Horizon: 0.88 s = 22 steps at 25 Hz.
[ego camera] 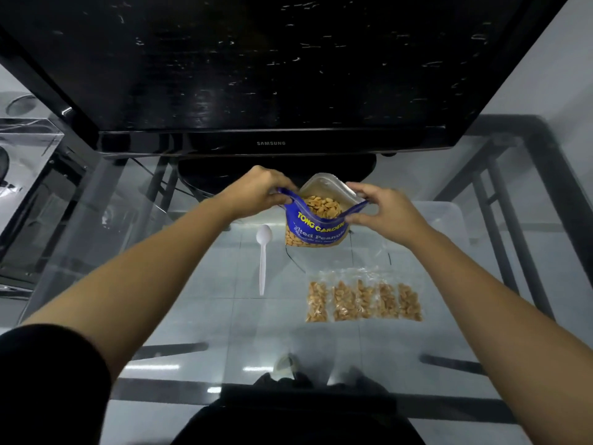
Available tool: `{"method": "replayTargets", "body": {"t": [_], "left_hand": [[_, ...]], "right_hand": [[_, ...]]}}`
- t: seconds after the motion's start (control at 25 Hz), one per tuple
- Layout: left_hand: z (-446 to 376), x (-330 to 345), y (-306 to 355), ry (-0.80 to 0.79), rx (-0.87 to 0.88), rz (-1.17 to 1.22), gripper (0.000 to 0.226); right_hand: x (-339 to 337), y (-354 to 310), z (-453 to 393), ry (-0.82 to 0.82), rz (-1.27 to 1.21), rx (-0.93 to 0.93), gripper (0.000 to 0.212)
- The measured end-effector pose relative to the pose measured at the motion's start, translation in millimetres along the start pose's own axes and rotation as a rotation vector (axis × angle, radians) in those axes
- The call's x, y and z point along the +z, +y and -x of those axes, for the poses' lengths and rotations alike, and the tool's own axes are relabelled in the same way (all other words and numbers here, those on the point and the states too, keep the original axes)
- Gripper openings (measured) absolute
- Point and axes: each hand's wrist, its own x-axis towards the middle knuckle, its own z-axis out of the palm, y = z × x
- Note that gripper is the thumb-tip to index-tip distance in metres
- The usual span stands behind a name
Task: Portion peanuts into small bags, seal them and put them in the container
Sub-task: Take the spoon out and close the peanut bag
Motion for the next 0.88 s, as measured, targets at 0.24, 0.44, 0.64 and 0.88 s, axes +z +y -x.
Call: {"method": "replayTargets", "body": {"t": [0.24, 0.44, 0.64, 0.88], "left_hand": [[9, -1, -21, 0.005, -0.088, 0.178, 0.022], [-3, 5, -14, -0.084, -0.233, 0.189, 0.020], [-46, 23, 42, -0.078, -0.086, -0.091, 0.043], [-61, 41, 57, -0.107, 0.022, -0.171, 0.023]], "right_hand": [[0, 12, -9, 0.028, -0.073, 0.084, 0.025], [2, 12, -22, 0.021, -0.044, 0.150, 0.024], [0, 11, -26, 0.007, 0.020, 0.117, 0.020], [2, 12, -22, 0.011, 0.062, 0.065, 0.012]]}}
